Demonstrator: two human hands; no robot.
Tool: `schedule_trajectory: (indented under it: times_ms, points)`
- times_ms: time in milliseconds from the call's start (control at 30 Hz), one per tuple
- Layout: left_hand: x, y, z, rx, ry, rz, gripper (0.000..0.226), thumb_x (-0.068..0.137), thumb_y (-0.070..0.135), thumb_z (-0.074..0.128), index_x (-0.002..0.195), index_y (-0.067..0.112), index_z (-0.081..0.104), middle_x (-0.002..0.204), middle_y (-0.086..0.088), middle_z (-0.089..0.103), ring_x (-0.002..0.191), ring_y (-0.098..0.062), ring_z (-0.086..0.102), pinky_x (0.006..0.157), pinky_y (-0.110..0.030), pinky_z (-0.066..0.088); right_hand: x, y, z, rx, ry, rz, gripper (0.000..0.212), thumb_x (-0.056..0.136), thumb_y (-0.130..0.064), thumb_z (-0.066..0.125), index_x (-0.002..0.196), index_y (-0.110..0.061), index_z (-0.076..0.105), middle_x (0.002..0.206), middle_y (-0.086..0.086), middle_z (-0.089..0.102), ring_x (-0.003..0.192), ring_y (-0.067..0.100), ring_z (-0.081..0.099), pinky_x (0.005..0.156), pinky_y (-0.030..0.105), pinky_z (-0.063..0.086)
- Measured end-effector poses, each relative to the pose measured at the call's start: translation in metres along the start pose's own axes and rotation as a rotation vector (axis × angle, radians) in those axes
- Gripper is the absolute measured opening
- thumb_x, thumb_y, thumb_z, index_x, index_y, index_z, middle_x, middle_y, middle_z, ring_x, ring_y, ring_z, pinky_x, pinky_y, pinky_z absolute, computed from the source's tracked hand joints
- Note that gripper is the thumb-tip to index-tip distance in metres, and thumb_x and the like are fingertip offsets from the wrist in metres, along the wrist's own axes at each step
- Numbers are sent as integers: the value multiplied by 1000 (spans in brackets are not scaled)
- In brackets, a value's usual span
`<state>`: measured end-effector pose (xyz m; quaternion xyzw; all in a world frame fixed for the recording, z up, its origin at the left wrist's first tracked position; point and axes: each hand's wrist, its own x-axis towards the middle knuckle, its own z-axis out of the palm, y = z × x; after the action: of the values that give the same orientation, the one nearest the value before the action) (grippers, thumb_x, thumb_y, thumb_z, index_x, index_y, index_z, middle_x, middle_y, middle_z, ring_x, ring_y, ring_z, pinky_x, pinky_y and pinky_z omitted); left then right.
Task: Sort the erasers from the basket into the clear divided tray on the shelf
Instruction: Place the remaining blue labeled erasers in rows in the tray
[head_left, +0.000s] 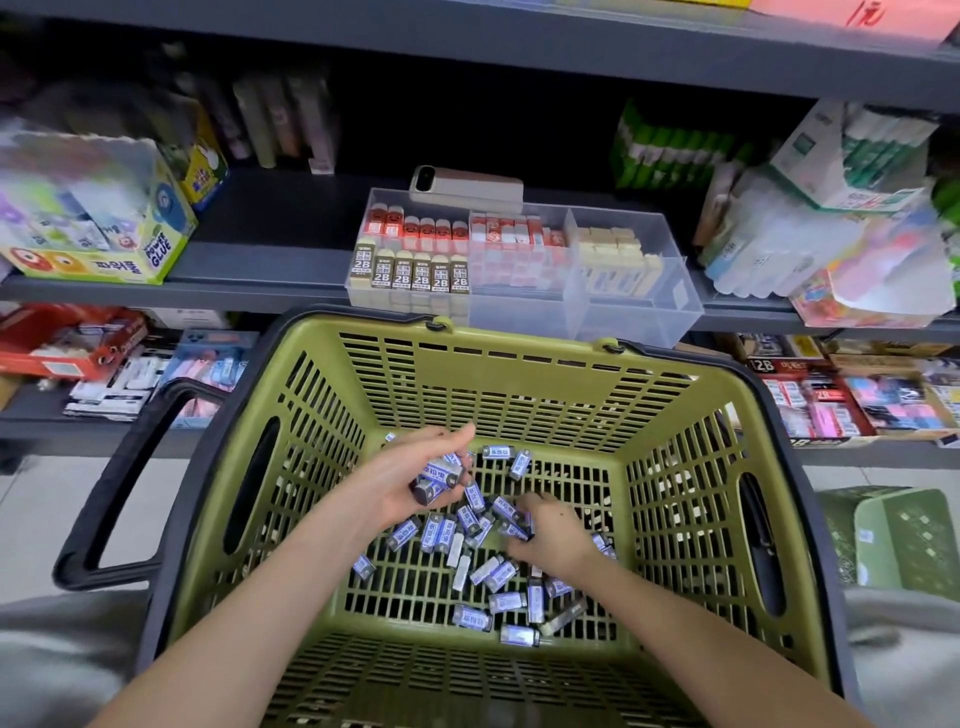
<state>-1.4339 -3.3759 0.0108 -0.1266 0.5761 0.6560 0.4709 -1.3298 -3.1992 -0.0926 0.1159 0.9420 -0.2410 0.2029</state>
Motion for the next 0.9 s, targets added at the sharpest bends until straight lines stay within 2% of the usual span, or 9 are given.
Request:
schedule_trajectory:
  times_ms: [67,167,300,400,533,633,667,800,900]
  points:
    - [1,-3,0,56,47,31,30,66,32,80,67,6,65,89,-8,65,58,-14,65,53,-22,52,-5,-1,-13,164,0,37,56,82,-37,67,127,-10,49,110,4,57,73,9,58,57,13,45]
    - [0,-8,0,67,94,69,39,59,35,82,81,4,71,101,-9,63,80,-19,63,54,-23,53,-14,-13,-37,316,78,49,34,82,-28,68,110,-13,54,70,-2,57,41,5,49,38,17,39]
    - [-4,-11,13,67,99,126,44,53,45,83,84,14,75,106,-5,62,93,-18,61,57,-26,55,-28,-50,-72,434,205,-61,31,80,-30,68,104,-17,55,63,-4,52,57,24,64,50,31,46]
    - [-8,-8,23,96,18,161,52,45,54,84,84,22,75,83,-1,70,67,-9,66,52,-23,51,-37,-77,-85,391,307,-165,30,76,-30,68,102,-19,59,56,-12,44,47,6,50,44,14,30]
    - [-11,-4,24,51,-36,271,36,52,48,82,79,25,75,71,2,70,55,-8,62,48,-22,47,-43,-94,-99,447,367,-209,31,74,-30,74,101,-22,61,56,-13,42,46,1,44,47,13,33]
    - [-12,-1,24,-40,-16,321,8,76,33,73,71,27,71,70,-2,62,51,-10,58,45,-22,45,-47,-100,-106,676,283,-188,37,74,-29,78,106,-23,60,64,-5,45,55,18,49,57,42,49]
    - [-11,0,24,-53,-18,334,11,81,28,69,69,27,70,71,-4,62,52,-12,58,45,-23,45,-49,-101,-107,759,255,-187,37,74,-24,78,106,-21,60,66,-2,45,56,19,48,57,43,49]
    - [-15,6,23,-113,-68,340,12,67,27,73,76,19,71,82,-15,70,65,-25,65,60,-36,54,-54,-98,-116,1077,166,-208,29,79,-5,71,103,-16,60,73,7,52,54,14,56,52,24,48]
    - [-24,13,19,-11,-173,239,33,67,30,75,94,14,66,89,-14,69,73,-27,65,46,-24,49,-54,-95,-130,1134,270,-218,29,81,-2,68,106,-13,59,76,6,55,59,10,59,56,21,51]
